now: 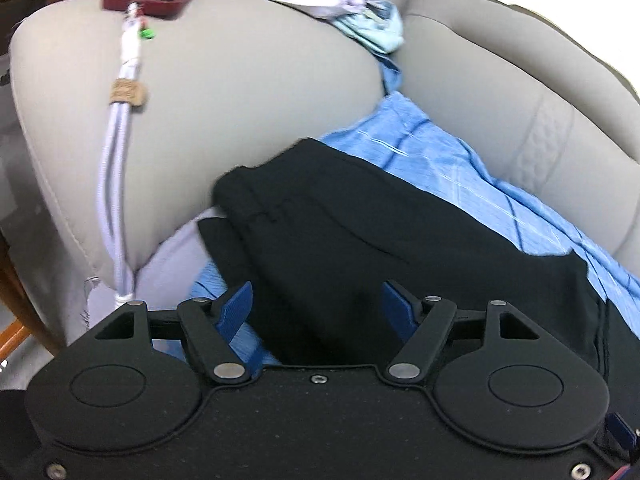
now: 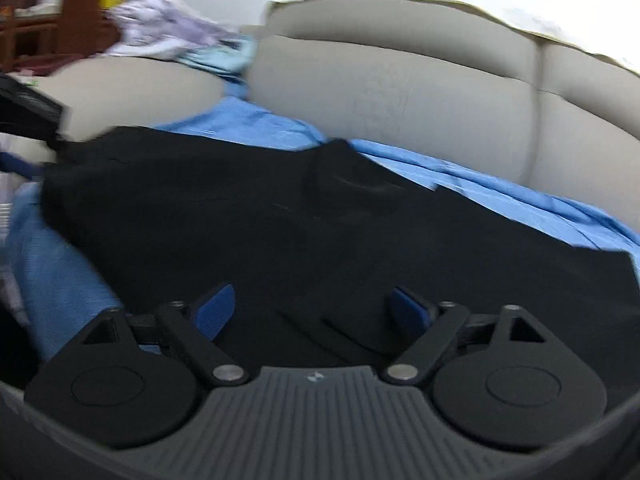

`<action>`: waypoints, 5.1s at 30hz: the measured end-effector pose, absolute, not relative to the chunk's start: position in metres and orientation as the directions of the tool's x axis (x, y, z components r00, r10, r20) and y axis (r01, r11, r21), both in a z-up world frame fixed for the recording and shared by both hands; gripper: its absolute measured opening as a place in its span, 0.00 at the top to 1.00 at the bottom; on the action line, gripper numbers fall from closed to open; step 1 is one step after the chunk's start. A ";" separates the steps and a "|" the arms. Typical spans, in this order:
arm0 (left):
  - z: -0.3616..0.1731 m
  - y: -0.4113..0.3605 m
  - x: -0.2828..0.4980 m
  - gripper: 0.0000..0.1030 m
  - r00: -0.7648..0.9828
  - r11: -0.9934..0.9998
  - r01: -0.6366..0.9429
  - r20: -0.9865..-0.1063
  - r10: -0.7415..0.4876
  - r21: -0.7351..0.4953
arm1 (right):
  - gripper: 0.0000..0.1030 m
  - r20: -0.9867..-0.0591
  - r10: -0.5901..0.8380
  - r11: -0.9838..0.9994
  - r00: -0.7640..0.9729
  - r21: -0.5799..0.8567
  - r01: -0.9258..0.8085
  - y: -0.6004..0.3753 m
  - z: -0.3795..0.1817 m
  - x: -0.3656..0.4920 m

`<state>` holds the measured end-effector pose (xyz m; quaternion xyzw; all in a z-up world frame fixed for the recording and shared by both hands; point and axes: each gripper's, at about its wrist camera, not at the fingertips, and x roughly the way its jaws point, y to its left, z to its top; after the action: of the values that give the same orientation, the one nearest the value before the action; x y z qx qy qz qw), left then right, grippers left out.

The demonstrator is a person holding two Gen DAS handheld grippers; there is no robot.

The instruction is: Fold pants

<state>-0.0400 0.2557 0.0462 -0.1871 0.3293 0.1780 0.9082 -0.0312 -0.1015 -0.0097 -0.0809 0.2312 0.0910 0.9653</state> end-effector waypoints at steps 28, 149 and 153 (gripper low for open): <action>0.006 0.300 -0.013 0.25 0.770 0.718 -0.534 -0.608 0.195 -0.446 | 0.31 -0.323 0.155 0.975 0.934 -0.103 -0.198 -0.101 0.006 -0.055; 0.028 -0.011 0.130 0.73 0.745 0.968 0.251 -0.639 -0.191 0.002 | 0.24 -0.479 -0.217 0.974 0.850 -0.045 0.223 -0.285 0.031 0.025; 0.020 -0.008 0.133 0.72 0.776 0.975 0.219 -0.612 -0.152 0.035 | 0.63 -0.526 -0.080 0.964 0.847 0.177 0.201 -0.310 0.024 0.043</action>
<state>0.1332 -0.0083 0.0196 0.0520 0.3198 -0.0986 0.9409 0.0434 -0.3098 0.0238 0.1134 0.2667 -0.0734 0.9543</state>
